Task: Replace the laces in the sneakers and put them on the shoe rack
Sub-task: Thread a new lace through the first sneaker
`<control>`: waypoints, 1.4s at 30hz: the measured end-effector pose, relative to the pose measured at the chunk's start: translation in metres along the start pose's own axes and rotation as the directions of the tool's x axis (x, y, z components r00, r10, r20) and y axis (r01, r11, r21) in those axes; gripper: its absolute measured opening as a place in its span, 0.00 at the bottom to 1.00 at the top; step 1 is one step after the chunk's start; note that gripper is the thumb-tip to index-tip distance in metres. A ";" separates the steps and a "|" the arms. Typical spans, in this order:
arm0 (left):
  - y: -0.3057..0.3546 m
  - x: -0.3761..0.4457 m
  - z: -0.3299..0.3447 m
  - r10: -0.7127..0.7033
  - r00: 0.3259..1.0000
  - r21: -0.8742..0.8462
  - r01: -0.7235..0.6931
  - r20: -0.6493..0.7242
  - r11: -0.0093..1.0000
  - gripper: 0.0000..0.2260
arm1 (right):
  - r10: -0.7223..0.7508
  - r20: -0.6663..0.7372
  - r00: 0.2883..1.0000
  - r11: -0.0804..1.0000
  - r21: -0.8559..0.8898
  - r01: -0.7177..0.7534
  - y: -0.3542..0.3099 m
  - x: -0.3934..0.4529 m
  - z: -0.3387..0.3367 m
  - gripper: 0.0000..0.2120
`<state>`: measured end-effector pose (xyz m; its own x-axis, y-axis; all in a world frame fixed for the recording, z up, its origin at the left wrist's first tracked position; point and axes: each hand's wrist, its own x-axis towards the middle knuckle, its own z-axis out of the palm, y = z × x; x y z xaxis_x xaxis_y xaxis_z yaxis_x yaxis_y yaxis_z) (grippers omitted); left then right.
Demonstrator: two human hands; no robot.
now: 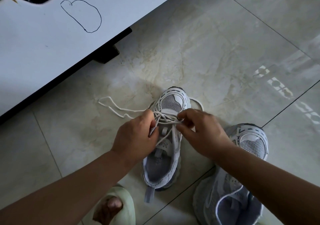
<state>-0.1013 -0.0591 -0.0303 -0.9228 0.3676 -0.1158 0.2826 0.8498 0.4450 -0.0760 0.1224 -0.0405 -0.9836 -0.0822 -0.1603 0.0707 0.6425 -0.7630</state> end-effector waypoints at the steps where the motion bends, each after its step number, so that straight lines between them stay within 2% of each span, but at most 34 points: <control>1: 0.000 0.000 0.000 -0.001 1.000 -0.002 0.001 0.006 1.000 0.13 | -0.014 -0.014 1.000 1.000 0.004 0.014 -0.001 0.001 0.002 0.04; 2: 0.000 0.000 0.000 -0.002 1.000 -0.005 0.002 0.010 1.000 0.13 | -0.041 -0.019 0.999 0.999 0.005 0.041 0.000 0.002 0.003 0.02; 4: 0.001 0.000 0.000 0.006 1.000 -0.002 -0.006 0.004 1.000 0.13 | -0.100 -0.028 0.995 0.995 -0.015 0.100 0.003 0.001 0.004 0.04; 6: 0.000 0.000 -0.001 0.017 1.000 0.008 -0.016 -0.020 1.000 0.14 | -0.084 -0.024 0.996 0.996 -0.043 0.083 0.011 -0.004 0.004 0.05; 8: -0.001 0.000 -0.002 0.006 0.999 0.009 -0.006 -0.044 1.000 0.15 | -0.026 -0.019 0.999 0.995 -0.092 0.024 0.024 -0.013 0.003 0.07; 11: -0.003 -0.001 -0.001 -0.017 0.998 -0.027 0.015 -0.056 1.000 0.15 | 0.162 0.011 0.987 0.981 -0.107 -0.160 0.039 -0.027 -0.002 0.09; 13: -0.004 -0.002 -0.001 -0.001 0.998 -0.040 -0.001 -0.056 0.999 0.15 | 0.213 0.038 0.976 0.977 -0.040 -0.212 0.039 -0.029 -0.004 0.06; 15: -0.004 -0.002 0.000 0.010 0.999 -0.045 -0.013 -0.048 0.999 0.15 | 0.235 0.062 0.970 0.964 0.111 -0.241 0.030 -0.025 -0.004 0.03; 17: -0.004 -0.001 0.001 0.013 0.999 -0.053 -0.015 -0.037 0.998 0.15 | 0.249 0.066 0.966 0.925 0.279 -0.258 0.019 -0.018 -0.003 0.08; 19: -0.004 -0.001 0.001 0.026 0.999 -0.052 -0.027 -0.030 0.998 0.15 | 0.242 0.044 0.969 0.913 0.327 -0.243 0.011 -0.011 0.000 0.07; 21: -0.004 -0.001 0.001 0.024 0.999 -0.053 -0.026 -0.027 0.998 0.15 | 0.218 0.053 0.974 0.937 0.269 -0.224 0.006 -0.007 0.003 0.05; 26: -0.003 -0.001 0.002 0.000 0.998 -0.034 -0.002 -0.055 0.999 0.15 | 0.231 0.053 0.972 0.966 0.106 -0.235 0.021 -0.012 -0.001 0.11; 29: -0.005 -0.002 0.003 0.000 0.999 -0.029 -0.001 -0.055 1.000 0.15 | 0.243 0.041 0.969 0.966 0.077 -0.246 0.025 -0.019 -0.004 0.09; 31: -0.006 -0.003 0.001 -0.013 0.999 -0.021 0.012 -0.046 1.000 0.13 | 0.265 0.072 0.962 0.949 0.155 -0.273 0.019 -0.021 -0.009 0.06; 33: -0.005 -0.005 -0.001 -0.030 0.999 -0.012 0.029 -0.028 1.000 0.10 | 0.277 0.158 0.948 0.879 0.357 -0.317 0.009 -0.021 -0.018 0.04; 35: -0.005 -0.007 -0.002 -0.024 0.999 -0.014 0.023 -0.022 1.000 0.08 | 0.225 0.206 0.952 0.742 0.597 -0.304 0.000 -0.020 -0.028 0.06; 37: -0.005 -0.011 -0.001 0.034 0.999 -0.034 -0.035 -0.036 0.999 0.08 | 0.134 0.223 0.966 0.598 0.759 -0.258 -0.005 -0.018 -0.036 0.11; 39: -0.004 -0.013 -0.001 0.081 0.996 -0.063 -0.084 -0.046 0.994 0.08 | 0.058 0.224 0.973 0.544 0.810 -0.219 -0.005 -0.018 -0.040 0.15; 42: -0.001 -0.015 -0.001 0.124 0.990 -0.090 -0.130 -0.070 0.987 0.08 | -0.002 0.206 0.978 0.575 0.801 -0.168 -0.002 -0.021 -0.043 0.16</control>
<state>-0.0884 -0.0657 -0.0280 -0.8966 0.4428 0.0029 0.3757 0.7571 0.5344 -0.0622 0.1557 -0.0086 -0.9284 -0.2385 -0.2849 0.3385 -0.2266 -0.9133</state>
